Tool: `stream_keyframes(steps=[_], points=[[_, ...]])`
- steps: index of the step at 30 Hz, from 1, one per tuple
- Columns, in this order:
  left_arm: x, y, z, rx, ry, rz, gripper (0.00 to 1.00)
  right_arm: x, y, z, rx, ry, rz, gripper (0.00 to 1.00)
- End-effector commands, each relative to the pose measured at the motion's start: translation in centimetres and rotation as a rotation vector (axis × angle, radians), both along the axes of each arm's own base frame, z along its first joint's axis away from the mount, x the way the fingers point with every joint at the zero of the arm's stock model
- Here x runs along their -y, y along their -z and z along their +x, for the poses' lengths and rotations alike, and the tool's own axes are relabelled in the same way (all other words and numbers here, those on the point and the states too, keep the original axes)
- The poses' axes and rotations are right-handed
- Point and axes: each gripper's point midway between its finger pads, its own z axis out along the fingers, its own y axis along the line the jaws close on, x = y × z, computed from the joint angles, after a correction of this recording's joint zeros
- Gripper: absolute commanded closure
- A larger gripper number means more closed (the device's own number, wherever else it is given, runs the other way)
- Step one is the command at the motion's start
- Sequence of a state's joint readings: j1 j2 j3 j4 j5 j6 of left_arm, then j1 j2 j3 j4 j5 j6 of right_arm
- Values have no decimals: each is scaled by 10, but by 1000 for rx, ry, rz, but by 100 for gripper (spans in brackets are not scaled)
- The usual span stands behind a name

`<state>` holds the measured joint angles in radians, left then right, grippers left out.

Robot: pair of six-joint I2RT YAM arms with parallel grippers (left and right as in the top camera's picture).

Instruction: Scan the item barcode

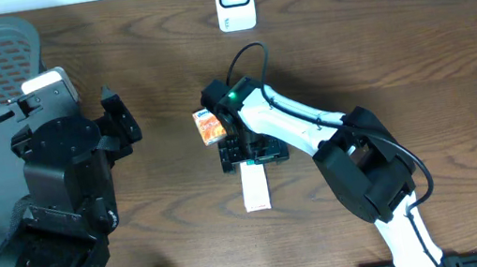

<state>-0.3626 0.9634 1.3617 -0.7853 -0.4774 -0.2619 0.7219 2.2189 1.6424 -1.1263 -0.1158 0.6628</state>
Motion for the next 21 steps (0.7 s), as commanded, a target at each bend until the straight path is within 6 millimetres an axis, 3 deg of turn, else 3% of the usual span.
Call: stream_keyframes(steps=[1,4,12,17,21], points=[[-2,2,-1,-3,-13,2,11,10,11,-8,-48,-40,-24,7],[-2,2,-1,-3,-13,2,11,15,0,-8,-63,-32,-6,12],[-2,2,-1,-3,-13,2,11,-3,-36,3,-109,-180,354,6],[-2,2,-1,-3,-13,2,11,7,-53,20,-94,-243,531,6],[-2,2,-1,-3,-13,2,11,30,-47,30,-92,-207,551,8]])
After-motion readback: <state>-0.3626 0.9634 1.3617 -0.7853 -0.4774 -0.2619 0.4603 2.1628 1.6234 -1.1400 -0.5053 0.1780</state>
